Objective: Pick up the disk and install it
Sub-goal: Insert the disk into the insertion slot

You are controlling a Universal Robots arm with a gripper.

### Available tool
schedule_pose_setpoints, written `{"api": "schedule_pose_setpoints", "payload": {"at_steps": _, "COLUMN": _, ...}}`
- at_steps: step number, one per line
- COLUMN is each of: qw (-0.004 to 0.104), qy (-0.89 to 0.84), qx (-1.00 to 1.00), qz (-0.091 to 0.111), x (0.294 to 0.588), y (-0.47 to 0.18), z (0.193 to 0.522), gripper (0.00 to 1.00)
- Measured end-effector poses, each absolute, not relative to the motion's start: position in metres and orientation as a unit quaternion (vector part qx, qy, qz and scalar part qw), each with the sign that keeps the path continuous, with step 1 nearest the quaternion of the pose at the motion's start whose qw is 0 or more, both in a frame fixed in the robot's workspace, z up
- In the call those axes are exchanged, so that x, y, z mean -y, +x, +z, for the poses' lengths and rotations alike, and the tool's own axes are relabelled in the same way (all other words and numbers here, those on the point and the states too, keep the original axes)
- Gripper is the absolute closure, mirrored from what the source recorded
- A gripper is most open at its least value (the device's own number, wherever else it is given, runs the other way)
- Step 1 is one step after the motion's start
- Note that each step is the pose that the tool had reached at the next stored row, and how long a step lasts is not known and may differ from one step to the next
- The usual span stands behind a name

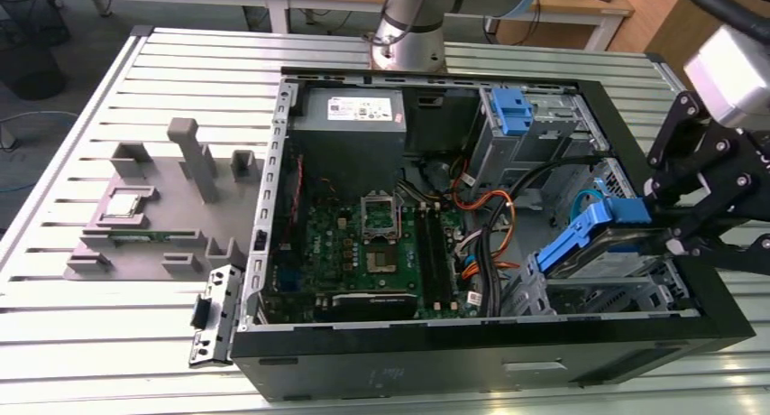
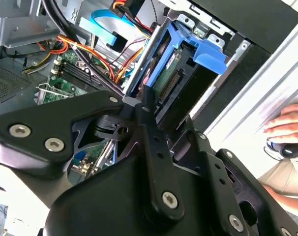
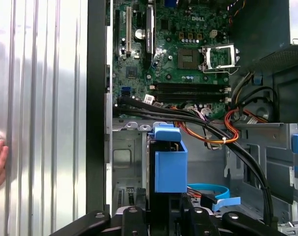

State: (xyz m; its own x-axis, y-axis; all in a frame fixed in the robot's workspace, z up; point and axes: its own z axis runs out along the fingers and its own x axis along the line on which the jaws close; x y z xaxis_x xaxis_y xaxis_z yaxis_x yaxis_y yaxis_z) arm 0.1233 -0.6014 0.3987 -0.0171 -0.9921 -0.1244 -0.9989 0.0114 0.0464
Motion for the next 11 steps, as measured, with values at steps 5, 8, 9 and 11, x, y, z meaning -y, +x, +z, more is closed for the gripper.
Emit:
{"api": "schedule_pose_setpoints", "payload": {"at_steps": 5, "qw": 0.028, "qy": -0.7, "qx": -0.711, "qz": 0.06, "x": 0.601, "y": 0.123, "z": 0.411, "gripper": 0.65}}
{"api": "schedule_pose_setpoints", "payload": {"at_steps": 8, "qw": 0.028, "qy": -0.7, "qx": -0.711, "qz": 0.06, "x": 0.601, "y": 0.123, "z": 0.412, "gripper": 0.65}}
{"api": "schedule_pose_setpoints", "payload": {"at_steps": 9, "qw": 0.028, "qy": -0.7, "qx": -0.711, "qz": 0.061, "x": 0.601, "y": 0.123, "z": 0.412, "gripper": 0.65}}
{"api": "schedule_pose_setpoints", "payload": {"at_steps": 11, "qw": 0.028, "qy": -0.7, "qx": -0.711, "qz": 0.06, "x": 0.601, "y": 0.123, "z": 0.415, "gripper": 0.65}}
